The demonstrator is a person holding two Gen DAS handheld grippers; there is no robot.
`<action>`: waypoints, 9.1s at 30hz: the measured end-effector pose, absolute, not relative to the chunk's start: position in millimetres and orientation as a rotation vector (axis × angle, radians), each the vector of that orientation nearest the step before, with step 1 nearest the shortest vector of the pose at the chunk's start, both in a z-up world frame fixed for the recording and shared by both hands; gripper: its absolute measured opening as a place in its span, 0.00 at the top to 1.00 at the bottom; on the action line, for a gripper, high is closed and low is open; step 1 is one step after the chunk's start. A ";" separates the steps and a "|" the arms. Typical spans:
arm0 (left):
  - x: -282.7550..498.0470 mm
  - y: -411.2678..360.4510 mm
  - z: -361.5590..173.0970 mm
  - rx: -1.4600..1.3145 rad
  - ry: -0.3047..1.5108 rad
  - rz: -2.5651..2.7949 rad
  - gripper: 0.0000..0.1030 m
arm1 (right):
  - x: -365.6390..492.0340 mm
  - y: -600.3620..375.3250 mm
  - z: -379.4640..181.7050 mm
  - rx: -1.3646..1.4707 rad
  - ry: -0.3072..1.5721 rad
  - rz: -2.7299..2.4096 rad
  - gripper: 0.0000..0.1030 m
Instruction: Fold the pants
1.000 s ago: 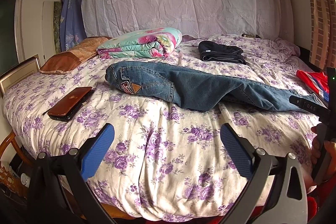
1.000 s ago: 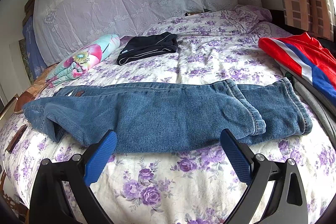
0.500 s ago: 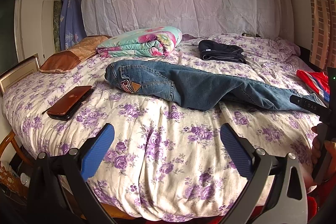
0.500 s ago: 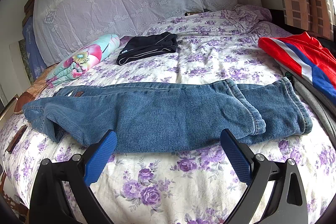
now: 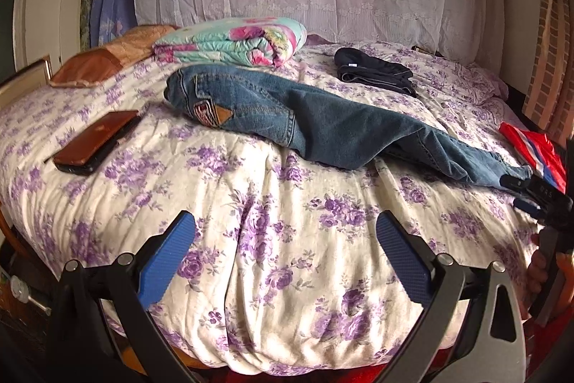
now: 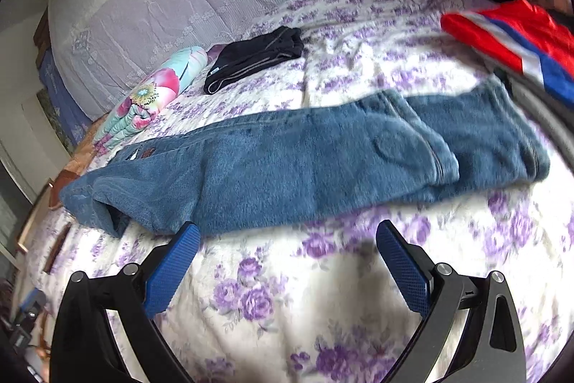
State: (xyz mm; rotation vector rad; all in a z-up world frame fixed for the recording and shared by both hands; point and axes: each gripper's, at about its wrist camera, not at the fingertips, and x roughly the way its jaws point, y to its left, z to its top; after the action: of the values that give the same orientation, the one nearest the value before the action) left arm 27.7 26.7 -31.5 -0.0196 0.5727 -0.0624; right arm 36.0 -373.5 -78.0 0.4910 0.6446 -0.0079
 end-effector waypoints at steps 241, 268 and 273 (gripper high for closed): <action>81.3 187.7 -23.5 -0.675 0.544 -0.036 0.33 | 5.9 -509.9 16.4 0.285 0.502 -0.184 0.53; 261.1 135.3 -9.1 -0.408 0.812 -0.169 0.05 | 102.3 -362.1 -71.3 0.240 0.793 0.380 0.03; 318.7 153.6 -65.8 -0.629 1.008 -0.252 0.05 | 100.8 -375.3 -72.5 0.336 0.768 0.422 0.03</action>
State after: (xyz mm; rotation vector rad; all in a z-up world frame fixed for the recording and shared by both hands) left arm 318.7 153.6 -65.8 -0.6294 1.0085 -0.2519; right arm 100.8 -375.3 -72.5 0.3362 0.7678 0.4221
